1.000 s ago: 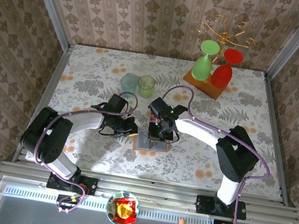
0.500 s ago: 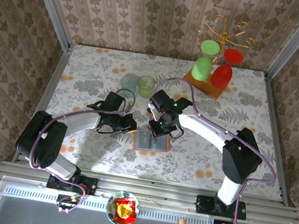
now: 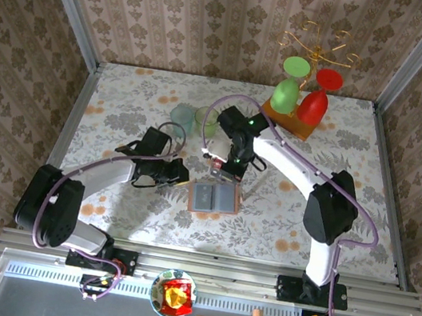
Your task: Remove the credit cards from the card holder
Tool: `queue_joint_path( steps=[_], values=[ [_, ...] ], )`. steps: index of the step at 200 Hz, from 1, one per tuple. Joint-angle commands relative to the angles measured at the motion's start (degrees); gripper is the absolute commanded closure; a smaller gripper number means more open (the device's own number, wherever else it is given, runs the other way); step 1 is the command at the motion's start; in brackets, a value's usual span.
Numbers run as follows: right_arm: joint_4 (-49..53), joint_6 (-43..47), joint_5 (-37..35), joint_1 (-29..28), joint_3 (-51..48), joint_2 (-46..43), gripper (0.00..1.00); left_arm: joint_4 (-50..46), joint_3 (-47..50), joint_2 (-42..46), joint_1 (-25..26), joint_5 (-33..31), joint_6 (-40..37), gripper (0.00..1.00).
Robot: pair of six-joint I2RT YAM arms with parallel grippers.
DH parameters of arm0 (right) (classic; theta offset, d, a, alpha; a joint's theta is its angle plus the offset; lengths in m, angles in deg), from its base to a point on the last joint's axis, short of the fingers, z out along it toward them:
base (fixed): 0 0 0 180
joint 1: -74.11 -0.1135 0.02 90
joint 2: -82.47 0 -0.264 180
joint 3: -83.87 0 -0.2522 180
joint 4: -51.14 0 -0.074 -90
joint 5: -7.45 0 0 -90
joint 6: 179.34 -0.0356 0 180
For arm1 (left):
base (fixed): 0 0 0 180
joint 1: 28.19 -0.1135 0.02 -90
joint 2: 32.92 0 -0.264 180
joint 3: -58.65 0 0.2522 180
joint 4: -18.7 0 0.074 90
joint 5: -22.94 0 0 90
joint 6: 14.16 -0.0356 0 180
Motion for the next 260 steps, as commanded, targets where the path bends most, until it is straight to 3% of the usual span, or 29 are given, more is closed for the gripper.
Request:
queue_joint_path(
  steps=[1, 119, 260],
  values=[
    [7.57, 7.48, -0.96, 2.1, 5.71, 2.52, 1.0, -2.12, 0.14, 2.08, -1.53, -0.77, -1.8, 0.91],
    [23.35, 16.24, 1.33, 8.02, 44.52, 25.37, 1.0, -5.76, 0.25, 4.66, -4.0, -1.8, -1.44, 0.91],
    [22.39, 18.73, 2.7, 9.38, 46.13, 33.42, 1.0, -6.75, 0.12, 3.95, -5.21, -1.8, -1.31, 0.91]
  ],
)
